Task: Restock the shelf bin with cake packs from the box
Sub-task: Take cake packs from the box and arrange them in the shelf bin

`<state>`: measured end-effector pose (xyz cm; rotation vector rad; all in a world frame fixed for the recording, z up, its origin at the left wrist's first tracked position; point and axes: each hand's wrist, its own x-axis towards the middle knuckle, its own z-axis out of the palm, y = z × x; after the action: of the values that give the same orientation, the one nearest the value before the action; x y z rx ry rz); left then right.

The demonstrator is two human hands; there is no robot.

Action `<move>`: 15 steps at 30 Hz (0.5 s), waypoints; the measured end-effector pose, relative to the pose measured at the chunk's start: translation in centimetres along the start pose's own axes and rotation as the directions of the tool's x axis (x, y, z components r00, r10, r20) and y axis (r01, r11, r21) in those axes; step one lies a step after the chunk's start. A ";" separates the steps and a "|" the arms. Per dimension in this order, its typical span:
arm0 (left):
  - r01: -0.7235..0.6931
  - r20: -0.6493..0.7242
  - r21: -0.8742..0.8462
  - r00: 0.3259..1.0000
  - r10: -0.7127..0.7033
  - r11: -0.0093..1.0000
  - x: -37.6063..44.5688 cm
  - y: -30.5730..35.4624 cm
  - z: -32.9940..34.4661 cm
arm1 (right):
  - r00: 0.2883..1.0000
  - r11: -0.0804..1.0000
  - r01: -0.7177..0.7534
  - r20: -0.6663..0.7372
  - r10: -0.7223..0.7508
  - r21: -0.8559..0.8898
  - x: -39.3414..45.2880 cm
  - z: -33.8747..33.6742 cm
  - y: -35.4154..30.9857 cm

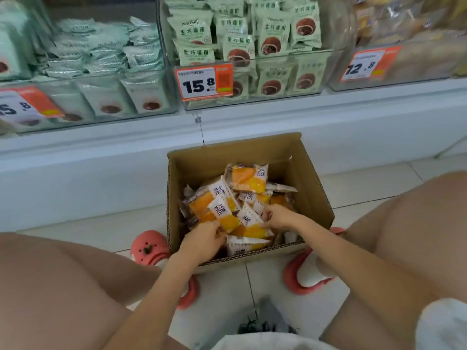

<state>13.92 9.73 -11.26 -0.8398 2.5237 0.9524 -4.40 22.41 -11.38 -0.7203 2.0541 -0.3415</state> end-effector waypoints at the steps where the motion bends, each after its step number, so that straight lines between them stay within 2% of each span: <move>1: 0.000 0.006 -0.028 1.000 0.001 1.000 0.0 -0.3 0.1 | 1.000 1.000 0.008 0.011 -0.008 0.030 0.0 0.0 0.1; 4: -0.022 -0.049 -0.101 0.999 0.017 0.995 -0.5 -0.5 0.0 | 0.998 0.990 0.049 -0.036 -0.045 0.136 -0.6 -0.1 -0.4; 6: -0.040 -0.138 -0.164 0.990 0.017 0.986 -0.8 -0.2 -0.3 | 0.985 0.985 0.096 -0.157 -0.074 0.140 -1.3 -0.8 -1.2; 8: -0.053 -0.242 -0.259 0.970 -0.011 0.965 -0.9 0.4 -0.8 | 0.933 0.985 0.162 -0.334 -0.131 0.065 -2.8 -2.2 -2.2; 10: -0.043 -0.317 -0.417 0.943 -0.101 0.908 -1.0 1.7 -1.7 | 0.858 0.970 0.241 -0.475 -0.197 0.032 -4.8 -4.0 -3.1; 11: -0.022 -0.318 -0.518 0.933 -0.169 0.855 -0.9 2.3 -2.0 | 0.838 0.955 0.280 -0.509 -0.196 0.094 -5.7 -4.9 -3.2; 13: 0.022 -0.226 -0.733 0.935 -0.275 0.679 -1.0 3.6 -2.4 | 0.849 0.861 0.358 -0.510 -0.139 0.362 -7.0 -6.1 -3.2; 15: 0.052 -0.047 -0.922 0.969 -0.243 0.384 -1.0 4.9 -2.8 | 0.910 0.703 0.337 -0.407 -0.073 0.627 -8.0 -6.2 -3.3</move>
<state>11.44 11.22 -6.29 -1.4445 1.7694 2.3778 -5.04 24.47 -0.99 -0.4314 1.9397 -1.3837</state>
